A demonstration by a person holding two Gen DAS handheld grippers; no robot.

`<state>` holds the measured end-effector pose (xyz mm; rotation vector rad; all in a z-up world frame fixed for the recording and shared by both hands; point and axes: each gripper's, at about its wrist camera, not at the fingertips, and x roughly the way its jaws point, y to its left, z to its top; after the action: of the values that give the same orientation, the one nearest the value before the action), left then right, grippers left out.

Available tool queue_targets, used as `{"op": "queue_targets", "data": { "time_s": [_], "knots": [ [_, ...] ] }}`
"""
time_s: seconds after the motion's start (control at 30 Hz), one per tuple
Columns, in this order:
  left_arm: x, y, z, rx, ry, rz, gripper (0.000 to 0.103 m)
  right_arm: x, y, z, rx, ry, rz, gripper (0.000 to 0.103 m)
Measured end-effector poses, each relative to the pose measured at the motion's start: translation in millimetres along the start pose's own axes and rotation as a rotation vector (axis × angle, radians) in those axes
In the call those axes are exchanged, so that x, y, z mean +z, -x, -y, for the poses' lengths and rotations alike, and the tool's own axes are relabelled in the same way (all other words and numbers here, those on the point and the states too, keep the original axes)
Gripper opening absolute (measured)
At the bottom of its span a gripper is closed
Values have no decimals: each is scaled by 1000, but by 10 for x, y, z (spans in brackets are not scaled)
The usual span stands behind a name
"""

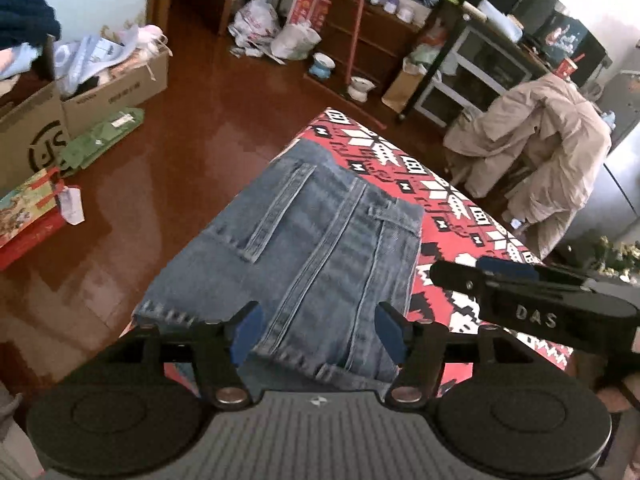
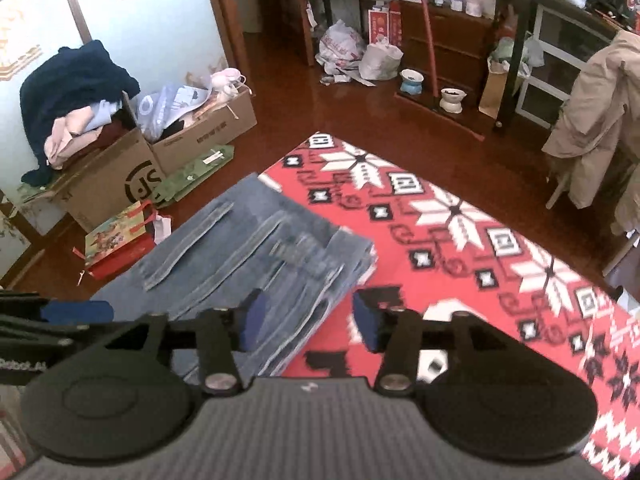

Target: Fold clothes

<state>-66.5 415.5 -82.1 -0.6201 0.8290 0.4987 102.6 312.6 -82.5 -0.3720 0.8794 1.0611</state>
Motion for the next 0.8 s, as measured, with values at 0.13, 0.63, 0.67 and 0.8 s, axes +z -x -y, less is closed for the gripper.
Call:
{"op": "queue_targets", "data": {
  "time_s": [0.13, 0.63, 0.67, 0.8],
  "knots": [
    [-222, 56, -78, 4, 6, 57, 65, -267, 117, -102, 11, 5, 38, 79],
    [-1017, 663, -152, -4, -36, 146, 72, -1224, 797, -469, -9, -58, 240, 102],
    [-1047, 757, -118, 6, -36, 144, 72, -1243, 911, -514, -17, -57, 232, 102],
    [-1191, 1155, 1, 46, -66, 170, 83, -1339, 1416, -657, -35, -68, 207, 102]
  ]
}}
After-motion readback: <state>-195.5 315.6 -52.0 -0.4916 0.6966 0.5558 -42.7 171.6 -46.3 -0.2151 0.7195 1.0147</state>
